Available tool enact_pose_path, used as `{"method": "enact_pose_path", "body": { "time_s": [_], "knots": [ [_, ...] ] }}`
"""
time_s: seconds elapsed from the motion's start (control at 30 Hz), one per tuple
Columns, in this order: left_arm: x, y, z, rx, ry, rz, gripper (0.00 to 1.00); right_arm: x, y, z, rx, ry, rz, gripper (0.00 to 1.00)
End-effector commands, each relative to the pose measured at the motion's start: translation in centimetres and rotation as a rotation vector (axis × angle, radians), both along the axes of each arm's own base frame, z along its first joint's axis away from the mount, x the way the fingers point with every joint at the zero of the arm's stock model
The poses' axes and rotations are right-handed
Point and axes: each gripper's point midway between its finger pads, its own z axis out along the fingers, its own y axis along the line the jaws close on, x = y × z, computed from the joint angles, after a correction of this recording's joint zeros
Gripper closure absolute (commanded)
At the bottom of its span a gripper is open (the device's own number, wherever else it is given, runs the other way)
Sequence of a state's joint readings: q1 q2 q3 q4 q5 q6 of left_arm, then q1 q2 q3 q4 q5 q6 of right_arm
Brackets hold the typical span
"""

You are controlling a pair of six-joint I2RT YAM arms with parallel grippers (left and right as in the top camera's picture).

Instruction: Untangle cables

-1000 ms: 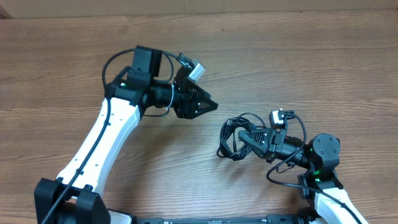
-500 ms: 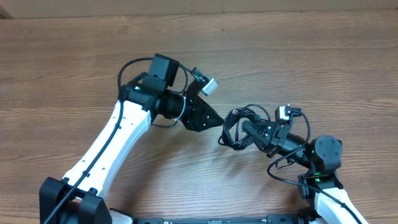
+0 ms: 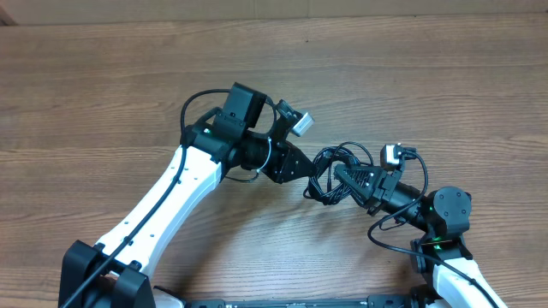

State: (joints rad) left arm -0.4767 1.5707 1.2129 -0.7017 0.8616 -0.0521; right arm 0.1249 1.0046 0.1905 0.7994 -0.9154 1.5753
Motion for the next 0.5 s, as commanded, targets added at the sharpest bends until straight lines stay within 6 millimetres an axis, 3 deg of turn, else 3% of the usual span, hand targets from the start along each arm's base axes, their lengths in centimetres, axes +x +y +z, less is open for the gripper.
{"method": "enact_pose_path", "body": {
  "time_s": [0.0, 0.23, 0.3, 0.47],
  "knots": [
    [0.6, 0.5, -1.6, 0.071, 0.016, 0.058, 0.96, 0.2, 0.0, 0.9, 0.009, -0.029, -0.004, 0.96],
    [3.4, 0.4, -0.3, 0.015, -0.004, 0.161, 0.96, 0.9, -0.4, 0.6, -0.010, -0.041, -0.057, 0.83],
    [4.4, 1.2, -0.2, 0.008, 0.009, 0.206, 0.96, 1.2, -0.6, 0.0, -0.027, -0.024, -0.072, 0.75],
    [6.8, 4.1, -0.1, 0.001, 0.052, 0.332, 0.96, 2.0, -1.4, -3.8, -0.136, 0.061, -0.140, 0.48]
  ]
}}
